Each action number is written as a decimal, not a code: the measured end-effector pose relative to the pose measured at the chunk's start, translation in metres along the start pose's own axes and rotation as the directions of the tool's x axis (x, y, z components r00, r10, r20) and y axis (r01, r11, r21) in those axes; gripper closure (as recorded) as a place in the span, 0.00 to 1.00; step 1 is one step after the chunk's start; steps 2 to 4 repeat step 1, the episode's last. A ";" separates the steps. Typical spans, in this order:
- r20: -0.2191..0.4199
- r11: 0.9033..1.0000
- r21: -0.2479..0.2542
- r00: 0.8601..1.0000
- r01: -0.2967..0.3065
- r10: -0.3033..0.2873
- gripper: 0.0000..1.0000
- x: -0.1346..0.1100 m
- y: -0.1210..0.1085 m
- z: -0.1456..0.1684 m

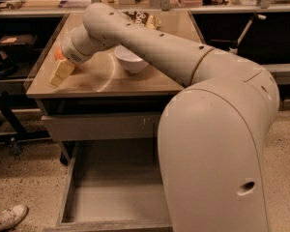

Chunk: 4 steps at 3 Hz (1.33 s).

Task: Pick orange from middle drawer and place on counter

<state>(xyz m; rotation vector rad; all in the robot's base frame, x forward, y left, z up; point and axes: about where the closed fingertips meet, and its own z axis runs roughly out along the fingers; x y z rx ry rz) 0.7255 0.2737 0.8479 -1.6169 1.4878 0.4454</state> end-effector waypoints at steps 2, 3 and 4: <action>0.000 1.000 0.000 1.000 0.000 0.000 0.00 0.000 0.000 0.000; 0.000 1.000 0.000 1.000 0.000 0.000 0.00 0.000 0.000 0.000; 0.000 1.000 0.000 1.000 0.000 0.000 0.00 0.000 0.000 0.000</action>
Offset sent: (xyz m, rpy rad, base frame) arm 0.0000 0.0000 0.0000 0.0000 0.0000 0.0000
